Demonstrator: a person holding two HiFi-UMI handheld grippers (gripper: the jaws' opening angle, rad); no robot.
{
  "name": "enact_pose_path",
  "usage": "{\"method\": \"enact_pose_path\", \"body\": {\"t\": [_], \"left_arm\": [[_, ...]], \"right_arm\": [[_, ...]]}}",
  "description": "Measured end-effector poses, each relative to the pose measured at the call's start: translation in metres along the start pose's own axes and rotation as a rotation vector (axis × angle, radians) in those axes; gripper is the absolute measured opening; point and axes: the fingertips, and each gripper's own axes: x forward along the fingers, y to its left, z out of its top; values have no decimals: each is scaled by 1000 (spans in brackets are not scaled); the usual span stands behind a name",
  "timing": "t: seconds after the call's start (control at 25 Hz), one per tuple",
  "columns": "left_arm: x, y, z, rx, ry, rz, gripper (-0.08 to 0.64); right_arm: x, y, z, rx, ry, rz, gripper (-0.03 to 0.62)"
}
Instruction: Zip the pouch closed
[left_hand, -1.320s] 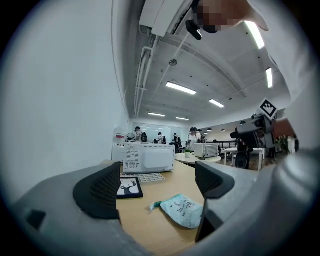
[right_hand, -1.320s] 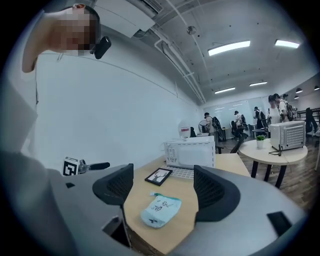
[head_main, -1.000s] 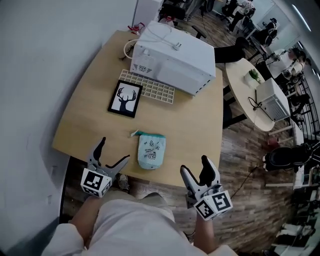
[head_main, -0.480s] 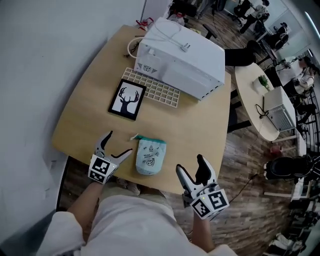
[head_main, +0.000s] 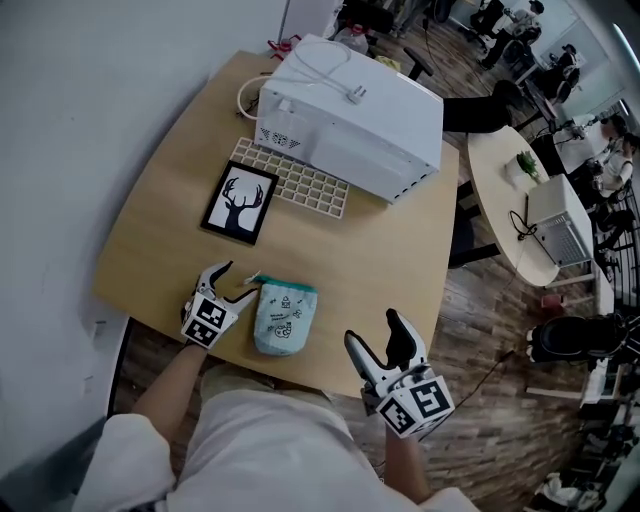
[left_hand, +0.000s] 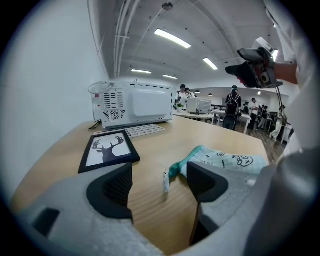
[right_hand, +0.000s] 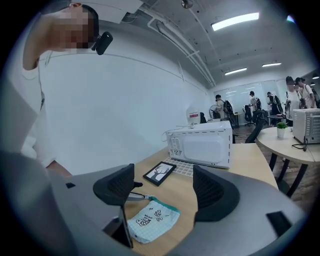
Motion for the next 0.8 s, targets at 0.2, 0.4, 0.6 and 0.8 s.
{"method": "enact_pose_path", "body": {"t": [0.2,0.4,0.6,0.8], "left_arm": [[20,-8,-20,7,75,-27,268],[29,-14,-26,16,120,-39,193],[36,-16,-32,24,171,-22,90],[37,-12,-34,22,197,-11,35]], "right_arm": [[-2,-11,-4,-4,13,0,348],[-2,-15,-6,3,19,-1,347],[5,-7,-2,-17,30,29,345],[9,1,0,-37,39,58,345]]}}
